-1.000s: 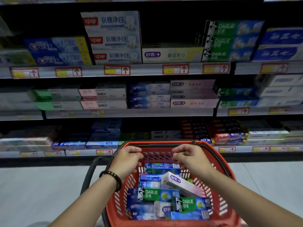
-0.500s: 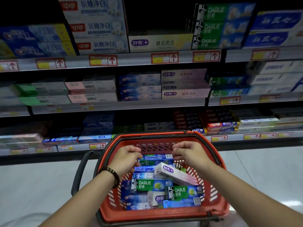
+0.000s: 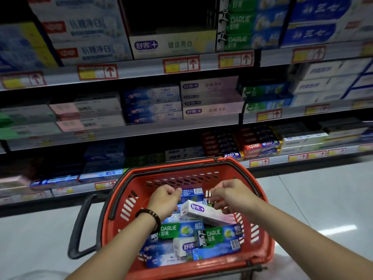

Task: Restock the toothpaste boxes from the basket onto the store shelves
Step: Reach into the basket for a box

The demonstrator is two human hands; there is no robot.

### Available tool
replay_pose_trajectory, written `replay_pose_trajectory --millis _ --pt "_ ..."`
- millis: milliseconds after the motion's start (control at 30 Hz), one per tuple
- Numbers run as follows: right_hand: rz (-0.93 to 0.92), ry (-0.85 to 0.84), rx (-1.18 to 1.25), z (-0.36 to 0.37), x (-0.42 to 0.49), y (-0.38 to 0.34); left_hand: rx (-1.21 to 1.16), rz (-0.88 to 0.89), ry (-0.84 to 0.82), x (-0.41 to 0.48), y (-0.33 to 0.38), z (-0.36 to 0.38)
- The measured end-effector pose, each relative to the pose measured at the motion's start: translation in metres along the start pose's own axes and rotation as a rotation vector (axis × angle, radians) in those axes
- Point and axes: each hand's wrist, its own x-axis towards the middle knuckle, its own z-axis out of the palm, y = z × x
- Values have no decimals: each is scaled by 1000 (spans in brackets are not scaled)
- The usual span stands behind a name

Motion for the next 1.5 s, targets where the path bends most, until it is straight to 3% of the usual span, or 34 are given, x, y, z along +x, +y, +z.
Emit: replay_pose_trajectory --millis 333,433,733,1500 --pt "33 -36 -47 -21 -15 -3 16 -97 28 42 -35 43" --pt "39 -47 -27 -21 -18 -3 140 -90 54 42 -32 53" --pt "11 -53 44 -27 -19 -11 258 -168 -38 63 -53 83" --pt "8 -63 139 -38 -14 -19 115 -121 -7 55 -39 57"
